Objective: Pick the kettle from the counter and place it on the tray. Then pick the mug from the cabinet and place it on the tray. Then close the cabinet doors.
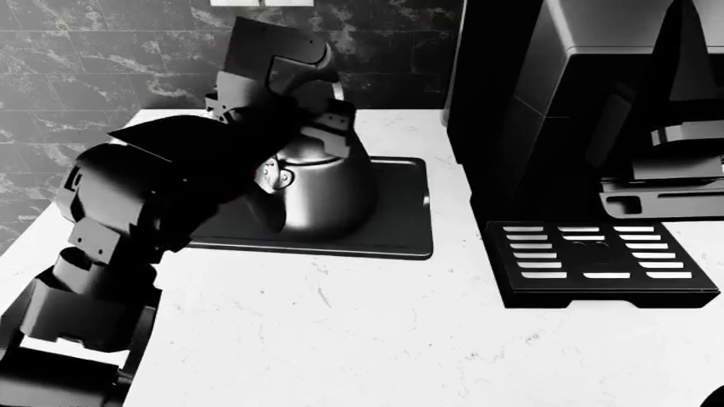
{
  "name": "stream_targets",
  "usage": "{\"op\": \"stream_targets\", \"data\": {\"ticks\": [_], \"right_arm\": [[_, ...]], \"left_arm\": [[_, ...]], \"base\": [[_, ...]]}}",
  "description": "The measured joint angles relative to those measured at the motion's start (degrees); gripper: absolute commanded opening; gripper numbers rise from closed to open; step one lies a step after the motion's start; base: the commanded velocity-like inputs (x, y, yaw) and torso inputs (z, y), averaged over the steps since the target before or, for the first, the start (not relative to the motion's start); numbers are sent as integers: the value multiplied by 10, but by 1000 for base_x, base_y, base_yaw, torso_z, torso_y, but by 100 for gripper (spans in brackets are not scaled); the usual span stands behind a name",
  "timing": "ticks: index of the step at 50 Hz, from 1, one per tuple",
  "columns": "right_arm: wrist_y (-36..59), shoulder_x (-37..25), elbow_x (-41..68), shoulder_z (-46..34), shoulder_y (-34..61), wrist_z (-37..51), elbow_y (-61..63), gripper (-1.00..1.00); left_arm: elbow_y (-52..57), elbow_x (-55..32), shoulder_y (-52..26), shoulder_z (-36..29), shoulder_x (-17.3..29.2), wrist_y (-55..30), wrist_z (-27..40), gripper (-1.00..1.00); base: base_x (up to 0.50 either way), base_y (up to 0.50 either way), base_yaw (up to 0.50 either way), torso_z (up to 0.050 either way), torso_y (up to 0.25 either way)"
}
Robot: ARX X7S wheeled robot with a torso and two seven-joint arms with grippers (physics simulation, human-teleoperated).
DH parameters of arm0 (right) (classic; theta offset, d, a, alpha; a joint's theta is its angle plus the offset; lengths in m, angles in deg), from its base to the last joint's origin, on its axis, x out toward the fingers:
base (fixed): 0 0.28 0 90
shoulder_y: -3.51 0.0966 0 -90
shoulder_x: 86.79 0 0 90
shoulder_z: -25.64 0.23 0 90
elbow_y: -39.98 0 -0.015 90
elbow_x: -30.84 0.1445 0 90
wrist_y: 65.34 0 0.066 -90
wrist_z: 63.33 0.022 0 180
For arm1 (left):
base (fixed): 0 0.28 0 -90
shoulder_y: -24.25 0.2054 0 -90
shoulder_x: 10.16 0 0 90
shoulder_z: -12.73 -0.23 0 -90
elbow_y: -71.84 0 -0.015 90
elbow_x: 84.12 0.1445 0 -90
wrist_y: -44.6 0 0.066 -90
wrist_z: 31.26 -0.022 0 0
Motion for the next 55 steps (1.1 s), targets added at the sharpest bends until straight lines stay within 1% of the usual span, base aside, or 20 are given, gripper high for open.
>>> {"op": "stream_targets", "data": {"ticks": [19,27,34,40,48,55], "right_arm": [[-13,-6,11,-19,13,16,-1,100],[-24,-12,16,-32,21,25,-2,100],[-34,-18,25,-41,26,37,2,100],[-50,-28,44,-53,37,57,6,100],[-67,-40,67,-68,52,80,10,100],[-78,-48,77,-78,62,89,12,100]], "left_arm": [[79,-58,-71,41,32,-77,7,100],[134,-86,-96,74,37,-101,34,100],[230,-115,-102,134,38,-113,102,100],[342,-165,-86,207,43,-136,178,100],[488,-269,-48,314,60,-166,283,100],[579,-378,-10,408,83,-162,366,100]], "base": [[0,0,0,0,0],[0,0,0,0,0],[0,0,0,0,0],[0,0,0,0,0],[0,0,0,0,0],[0,0,0,0,0]]}}
